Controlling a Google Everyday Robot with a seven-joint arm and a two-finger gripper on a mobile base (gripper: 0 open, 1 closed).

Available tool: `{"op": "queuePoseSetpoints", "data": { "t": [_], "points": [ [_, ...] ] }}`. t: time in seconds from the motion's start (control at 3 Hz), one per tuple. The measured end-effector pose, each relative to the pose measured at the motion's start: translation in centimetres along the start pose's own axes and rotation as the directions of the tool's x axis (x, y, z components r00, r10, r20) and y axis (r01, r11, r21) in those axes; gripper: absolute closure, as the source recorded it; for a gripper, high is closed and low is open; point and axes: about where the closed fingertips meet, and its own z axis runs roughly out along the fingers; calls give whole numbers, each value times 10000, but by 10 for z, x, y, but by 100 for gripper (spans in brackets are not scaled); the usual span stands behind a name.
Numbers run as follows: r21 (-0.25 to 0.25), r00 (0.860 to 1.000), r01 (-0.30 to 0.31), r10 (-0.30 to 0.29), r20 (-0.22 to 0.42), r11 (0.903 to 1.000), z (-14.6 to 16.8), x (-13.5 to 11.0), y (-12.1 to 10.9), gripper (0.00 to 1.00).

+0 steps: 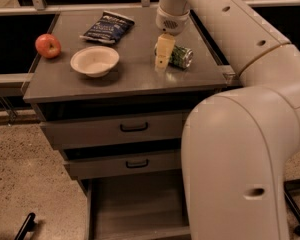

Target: Place green can into bottom drawer

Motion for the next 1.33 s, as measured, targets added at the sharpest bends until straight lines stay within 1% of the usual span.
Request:
{"op": "queuePoseSetpoints", "data": {
  "t": [0.33, 0.67, 1.0, 1.33],
  "points": [
    [-82, 9983, -576, 576, -34, 9983, 20, 5, -14, 0],
    [-363, 9945, -1051, 1050, -57, 9938, 43, 8, -22, 27],
    [-543, 9935, -1129, 1133, 47, 9921, 53, 3, -24, 50],
    [-520, 9940, -1073, 1083, 165, 9929, 48, 4, -25, 81]
  ]
}}
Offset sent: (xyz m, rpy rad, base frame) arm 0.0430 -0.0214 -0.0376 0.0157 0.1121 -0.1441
